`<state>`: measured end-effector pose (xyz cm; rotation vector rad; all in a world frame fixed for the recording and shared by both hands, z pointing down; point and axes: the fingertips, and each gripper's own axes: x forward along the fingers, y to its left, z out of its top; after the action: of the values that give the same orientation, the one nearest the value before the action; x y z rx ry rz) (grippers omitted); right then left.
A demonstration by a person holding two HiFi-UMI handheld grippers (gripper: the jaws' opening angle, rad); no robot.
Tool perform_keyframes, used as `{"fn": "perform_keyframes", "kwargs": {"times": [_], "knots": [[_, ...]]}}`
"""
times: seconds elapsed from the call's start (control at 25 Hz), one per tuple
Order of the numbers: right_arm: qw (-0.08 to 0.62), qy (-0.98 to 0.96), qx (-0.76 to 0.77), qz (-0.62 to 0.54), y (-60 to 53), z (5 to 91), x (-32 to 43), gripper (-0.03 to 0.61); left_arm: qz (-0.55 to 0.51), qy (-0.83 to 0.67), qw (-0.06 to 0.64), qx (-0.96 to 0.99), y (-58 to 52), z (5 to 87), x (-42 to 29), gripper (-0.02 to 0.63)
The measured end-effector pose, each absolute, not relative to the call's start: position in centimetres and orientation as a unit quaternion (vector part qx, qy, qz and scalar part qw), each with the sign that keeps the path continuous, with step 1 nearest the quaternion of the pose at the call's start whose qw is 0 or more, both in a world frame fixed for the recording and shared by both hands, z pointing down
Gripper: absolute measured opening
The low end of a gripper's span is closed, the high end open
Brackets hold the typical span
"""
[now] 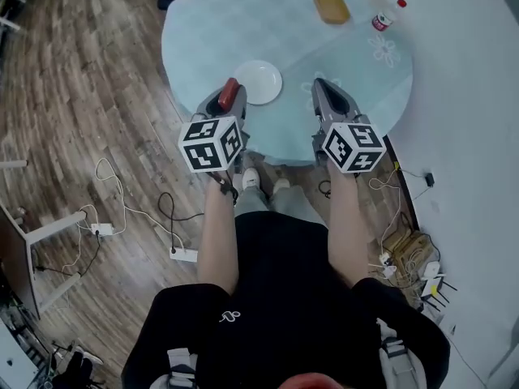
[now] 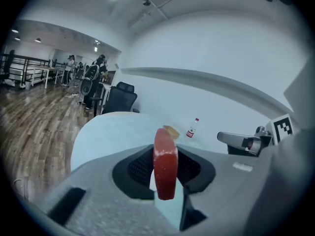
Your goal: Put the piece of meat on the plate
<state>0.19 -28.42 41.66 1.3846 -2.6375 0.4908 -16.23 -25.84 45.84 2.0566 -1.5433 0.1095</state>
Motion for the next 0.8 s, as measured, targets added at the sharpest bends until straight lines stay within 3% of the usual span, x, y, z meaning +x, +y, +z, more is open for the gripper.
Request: {"fn": "perform_keyframes", "kwargs": {"times": [0.44,0.8], "knots": [[0.104,-0.856,0.468,0.193,-33.4,46.0,2.5,0.011,0.147,-0.499,0.355,0.777,-31.2,57.3,-13.8,0.091],[0.118,-0.837,0.489,0.216,-34.2,48.5,6.2,0.011,0.173,-0.411,0.431,0.785,-34.4,64.2,-10.1,0.092]]}}
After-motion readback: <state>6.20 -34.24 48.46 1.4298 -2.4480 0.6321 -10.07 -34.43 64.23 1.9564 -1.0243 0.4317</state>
